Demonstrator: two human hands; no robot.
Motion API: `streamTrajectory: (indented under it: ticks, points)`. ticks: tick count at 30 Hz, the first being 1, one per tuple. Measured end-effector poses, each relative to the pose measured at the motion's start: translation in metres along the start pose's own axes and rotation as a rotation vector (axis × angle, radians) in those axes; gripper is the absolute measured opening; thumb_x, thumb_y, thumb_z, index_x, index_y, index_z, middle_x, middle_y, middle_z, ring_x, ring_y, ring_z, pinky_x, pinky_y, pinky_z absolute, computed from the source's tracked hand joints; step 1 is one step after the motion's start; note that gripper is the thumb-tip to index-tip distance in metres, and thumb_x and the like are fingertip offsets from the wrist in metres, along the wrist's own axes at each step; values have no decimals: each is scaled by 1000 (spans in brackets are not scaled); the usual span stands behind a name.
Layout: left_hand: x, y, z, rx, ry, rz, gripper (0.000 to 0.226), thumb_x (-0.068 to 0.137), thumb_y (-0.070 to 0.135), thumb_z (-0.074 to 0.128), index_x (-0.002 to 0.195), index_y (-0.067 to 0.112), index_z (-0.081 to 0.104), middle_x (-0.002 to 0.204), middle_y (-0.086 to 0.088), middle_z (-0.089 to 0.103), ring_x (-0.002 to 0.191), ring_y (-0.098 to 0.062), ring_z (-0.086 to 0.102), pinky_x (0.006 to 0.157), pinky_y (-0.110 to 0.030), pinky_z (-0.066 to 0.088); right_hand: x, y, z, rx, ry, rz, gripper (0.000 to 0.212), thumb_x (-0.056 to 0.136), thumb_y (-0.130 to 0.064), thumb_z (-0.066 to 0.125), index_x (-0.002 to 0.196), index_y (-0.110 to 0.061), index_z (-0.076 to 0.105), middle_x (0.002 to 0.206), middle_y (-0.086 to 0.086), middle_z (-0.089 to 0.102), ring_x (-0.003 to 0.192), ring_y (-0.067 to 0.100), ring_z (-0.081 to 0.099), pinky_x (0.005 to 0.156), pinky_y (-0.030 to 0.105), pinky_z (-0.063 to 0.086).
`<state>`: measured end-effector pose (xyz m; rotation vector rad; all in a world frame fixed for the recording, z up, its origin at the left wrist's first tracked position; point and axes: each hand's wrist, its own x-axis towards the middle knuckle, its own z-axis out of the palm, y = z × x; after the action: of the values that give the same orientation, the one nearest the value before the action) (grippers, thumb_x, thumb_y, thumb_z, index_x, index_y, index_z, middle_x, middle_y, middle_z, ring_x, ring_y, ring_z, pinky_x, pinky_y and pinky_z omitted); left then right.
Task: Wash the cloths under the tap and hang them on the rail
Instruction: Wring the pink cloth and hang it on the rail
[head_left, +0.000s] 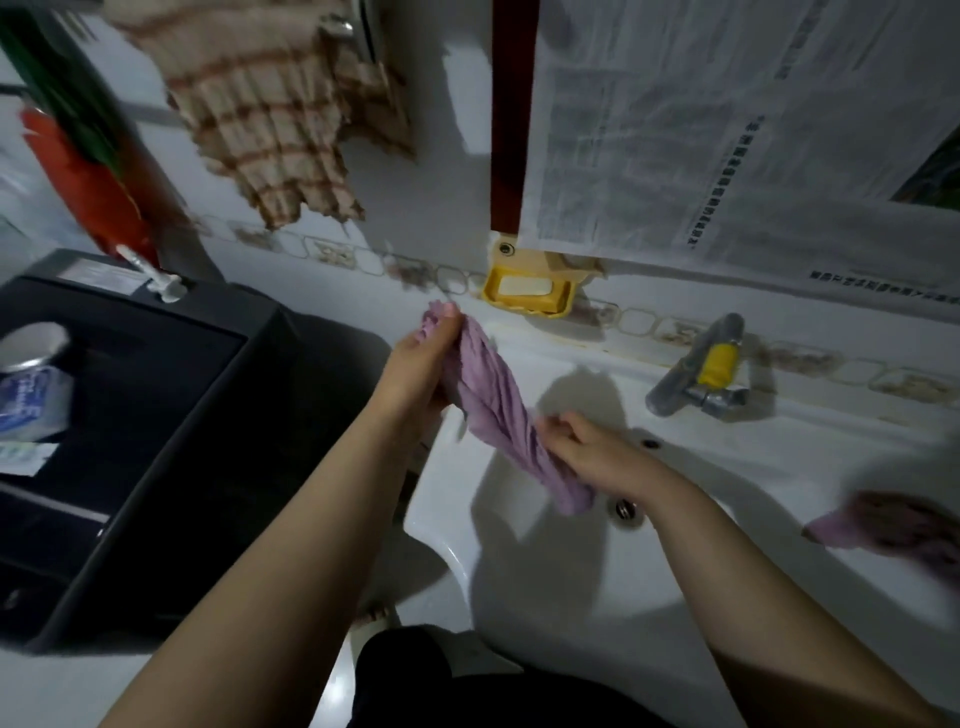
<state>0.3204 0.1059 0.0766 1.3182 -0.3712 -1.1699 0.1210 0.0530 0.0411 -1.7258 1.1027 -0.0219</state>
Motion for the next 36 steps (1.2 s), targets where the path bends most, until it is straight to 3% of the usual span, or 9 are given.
streamTrajectory:
  ticks: [2, 7, 12, 14, 17, 23, 28, 32, 36]
  points:
    - [3, 28, -17, 19, -189, 20, 37, 89, 27, 64, 116, 2, 59, 106, -15, 71, 100, -29, 68, 82, -36, 56, 9, -28, 16, 72, -101, -46, 45, 85, -58, 52, 116, -25, 50, 87, -6, 63, 76, 8, 60, 71, 25, 45]
    - [22, 100, -77, 50, -367, 97, 40, 91, -4, 53, 130, 2, 51, 108, -11, 70, 99, -23, 68, 85, -35, 56, 29, -106, 50, -186, 22, -176, 26, 90, -23, 62, 66, -15, 57, 60, -3, 55, 52, 3, 48, 55, 17, 37]
    - [34, 156, -141, 346, -493, 203, 80, 89, -15, 50, 145, 38, 29, 130, -2, 55, 99, -18, 66, 77, -30, 57, 57, -174, 82, -11, 77, -215, 35, 82, -44, 67, 102, -22, 49, 95, -8, 60, 80, 4, 59, 71, 24, 46]
    - [33, 166, -144, 415, -440, 290, 70, 90, -14, 48, 146, 25, 33, 123, -8, 60, 107, -23, 63, 91, -36, 54, 74, -190, 106, -39, -37, -187, 61, 72, -50, 74, 119, -28, 42, 108, -13, 58, 92, 7, 61, 78, 26, 51]
    - [33, 179, -151, 447, -388, 348, 47, 93, -8, 47, 137, 9, 46, 123, -19, 61, 118, -30, 57, 104, -42, 44, 97, -204, 142, 212, 112, -195, 41, 81, -34, 72, 115, -30, 51, 108, -6, 65, 90, 9, 62, 78, 28, 52]
    - [55, 199, -211, 1058, 130, 608, 18, 98, 23, 39, 107, 15, 53, 96, -17, 67, 78, -31, 66, 70, -42, 57, 76, -252, 119, -328, 214, -234, 20, 98, -30, 42, 102, -21, 60, 92, 0, 66, 83, 17, 64, 76, 33, 51]
    - [43, 229, -228, 676, 287, 691, 31, 102, 35, 37, 90, 11, 54, 63, -6, 59, 39, -7, 55, 35, -14, 37, 67, -303, 109, -363, 37, -88, 26, 99, -33, 42, 109, -12, 54, 80, 12, 67, 49, 14, 62, 47, 27, 52]
    - [33, 251, -233, 336, 256, 676, 35, 103, 40, 31, 88, 19, 54, 76, -1, 63, 59, -12, 65, 49, -23, 50, 67, -336, 110, -363, 104, -142, 30, 100, -26, 39, 124, -15, 52, 98, 19, 66, 61, 27, 68, 54, 34, 56]
    - [29, 268, -251, 202, 229, 653, 36, 105, 40, 19, 104, 18, 48, 100, -10, 63, 87, -24, 70, 75, -34, 59, 57, -370, 107, -331, 303, -352, 23, 98, -27, 47, 97, -11, 63, 81, 13, 69, 61, 26, 69, 53, 33, 53]
